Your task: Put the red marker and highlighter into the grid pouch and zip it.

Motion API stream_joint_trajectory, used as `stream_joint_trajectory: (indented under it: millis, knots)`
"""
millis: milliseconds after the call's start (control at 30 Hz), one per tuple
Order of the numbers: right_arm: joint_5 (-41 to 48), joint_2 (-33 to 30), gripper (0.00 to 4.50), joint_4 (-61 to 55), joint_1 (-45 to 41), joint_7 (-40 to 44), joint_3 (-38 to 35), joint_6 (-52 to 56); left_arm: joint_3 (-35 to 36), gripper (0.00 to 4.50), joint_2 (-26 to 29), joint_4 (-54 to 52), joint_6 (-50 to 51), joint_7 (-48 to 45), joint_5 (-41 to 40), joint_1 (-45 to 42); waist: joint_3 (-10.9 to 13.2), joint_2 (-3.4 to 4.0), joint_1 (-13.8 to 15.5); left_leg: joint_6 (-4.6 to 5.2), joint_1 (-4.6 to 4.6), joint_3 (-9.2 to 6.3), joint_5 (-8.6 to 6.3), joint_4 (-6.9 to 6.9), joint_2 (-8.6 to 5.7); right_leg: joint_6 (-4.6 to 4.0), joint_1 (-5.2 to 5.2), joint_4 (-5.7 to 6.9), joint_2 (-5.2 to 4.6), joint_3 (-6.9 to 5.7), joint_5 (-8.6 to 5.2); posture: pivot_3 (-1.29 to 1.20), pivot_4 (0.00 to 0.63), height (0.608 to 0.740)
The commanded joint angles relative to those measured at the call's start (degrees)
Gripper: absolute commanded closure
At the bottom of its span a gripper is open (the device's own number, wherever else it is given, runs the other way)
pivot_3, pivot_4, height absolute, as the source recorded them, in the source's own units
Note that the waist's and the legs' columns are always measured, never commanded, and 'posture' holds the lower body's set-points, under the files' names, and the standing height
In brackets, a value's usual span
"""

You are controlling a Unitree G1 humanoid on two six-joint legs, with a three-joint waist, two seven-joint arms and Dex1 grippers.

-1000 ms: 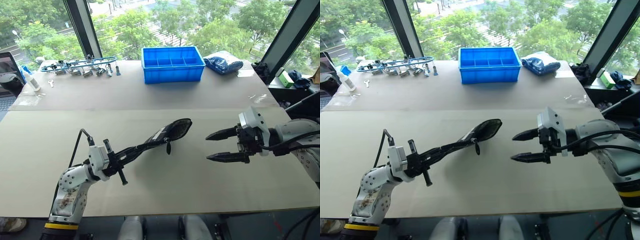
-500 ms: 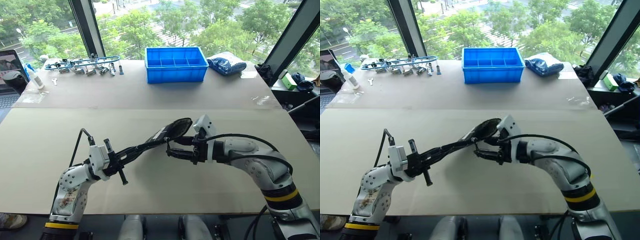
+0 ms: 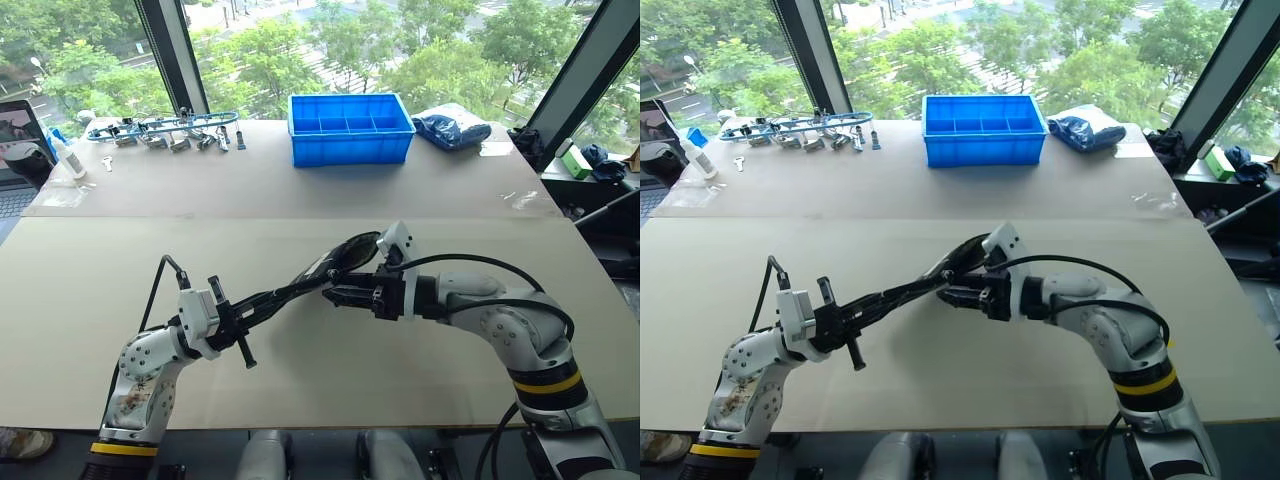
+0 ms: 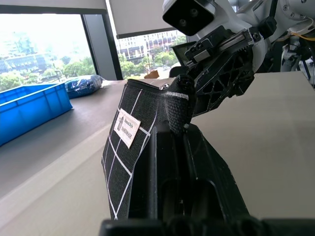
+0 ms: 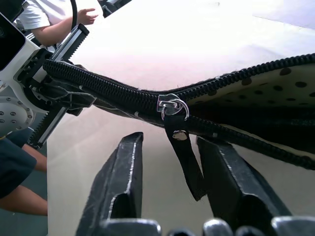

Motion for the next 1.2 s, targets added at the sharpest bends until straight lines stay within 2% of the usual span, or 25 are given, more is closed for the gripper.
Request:
stream_joint_trajectory:
  millis: [33,67,233,367,467,633,733,933,1033,1067,1200]
  knots:
    - [0.31,-0.41,4.16,-1.26,-0.87,1.13,-2.49,-1.15,0.30,4.50,-0.29,-0.56,-0.80,0.12,-0.25,-0.04,0.00,0.00,-0.01,0.00,0.00,0.00,0.00,0.00,0.00,0.00,0.00,0.00,0.00,0.00,0.00,0.00,0.150,0.740]
    - [0.21,-0.47,4.48,-1.19,-0.92,1.26,-2.52,-1.20,0.32,4.50,-0.29,-0.54,-0.78,0.12,-0.26,-0.09,0.00,0.00,-0.01,0.00,0.00,0.00,0.00,0.00,0.00,0.00,0.00,0.00,0.00,0.00,0.00,0.00,0.150,0.740]
    - [-1.12,-3.07,4.48,-1.34,-0.74,3.38,-3.31,-2.50,0.34,4.50,-0.25,-0.54,-0.81,0.14,-0.21,-0.18,0.00,0.00,0.00,0.00,0.00,0.00,0.00,0.00,0.00,0.00,0.00,0.00,0.00,0.00,0.00,0.00,0.150,0.740]
    - [-7.44,-12.40,4.48,2.53,-1.48,8.69,-3.36,-6.98,0.40,4.50,-0.13,-0.68,-0.73,0.14,-0.21,-0.03,0.00,0.00,0.18,0.00,-0.01,0.00,0.00,0.01,-0.04,0.01,0.01,-0.02,-0.04,-0.01,0.00,0.00,0.150,0.740]
    - [-10.63,-16.81,4.48,8.30,-3.02,11.57,-4.65,-10.74,0.50,4.50,0.21,-0.54,-0.73,-0.05,-0.13,0.25,0.00,0.00,0.09,0.01,0.00,0.01,0.00,0.01,-0.05,0.01,0.03,-0.07,-0.04,0.00,0.00,0.00,0.150,0.740]
    - [-15.09,-20.73,4.48,14.45,-3.50,16.07,-4.65,-16.60,0.72,4.50,0.33,-0.48,-0.68,-0.15,-0.28,0.43,0.00,0.00,-0.10,0.01,0.01,0.03,-0.01,-0.04,0.01,0.00,0.00,-0.06,0.05,0.03,-0.01,0.00,0.150,0.740]
    - [-17.20,-20.27,4.48,17.87,-3.65,16.29,-4.80,-19.31,0.91,4.50,0.13,-0.40,-0.25,0.22,-0.63,0.03,0.00,0.00,-0.08,0.01,0.01,0.03,-0.01,-0.03,0.01,0.00,0.01,-0.06,0.05,0.03,-0.01,0.00,0.150,0.740]
    - [-13.28,-18.41,2.75,13.13,-1.39,18.30,-5.18,-14.40,0.67,4.50,-0.58,-0.43,0.20,0.86,-1.10,-0.46,0.00,-0.01,0.04,0.01,0.00,0.03,-0.01,-0.03,0.01,0.00,0.00,-0.07,0.02,0.03,0.00,0.00,0.150,0.740]
    - [-7.42,-20.92,1.72,10.62,1.46,23.70,-7.54,-9.15,0.34,4.50,-0.99,-0.63,0.85,0.73,-1.71,-1.11,0.01,-0.01,0.16,0.01,0.00,0.01,-0.01,-0.03,0.01,0.00,0.02,-0.07,0.01,0.03,0.00,0.00,0.150,0.740]
    - [-5.91,-22.37,1.72,9.45,2.93,26.22,-8.65,-8.96,0.12,4.50,-0.92,-0.56,0.95,0.16,-1.77,-1.45,0.01,-0.01,0.42,0.01,0.00,-0.01,-0.01,-0.02,0.00,0.00,0.04,-0.07,-0.01,0.02,0.00,0.00,0.150,0.740]
    - [-11.80,-29.02,1.72,11.13,9.91,30.72,-11.50,-18.74,-1.70,4.50,1.25,2.10,1.66,-6.73,-2.56,-6.03,0.01,-0.01,0.95,0.03,-0.05,-0.02,-0.01,0.03,-0.09,0.05,0.06,-0.14,-0.09,-0.03,0.02,0.00,0.150,0.740]
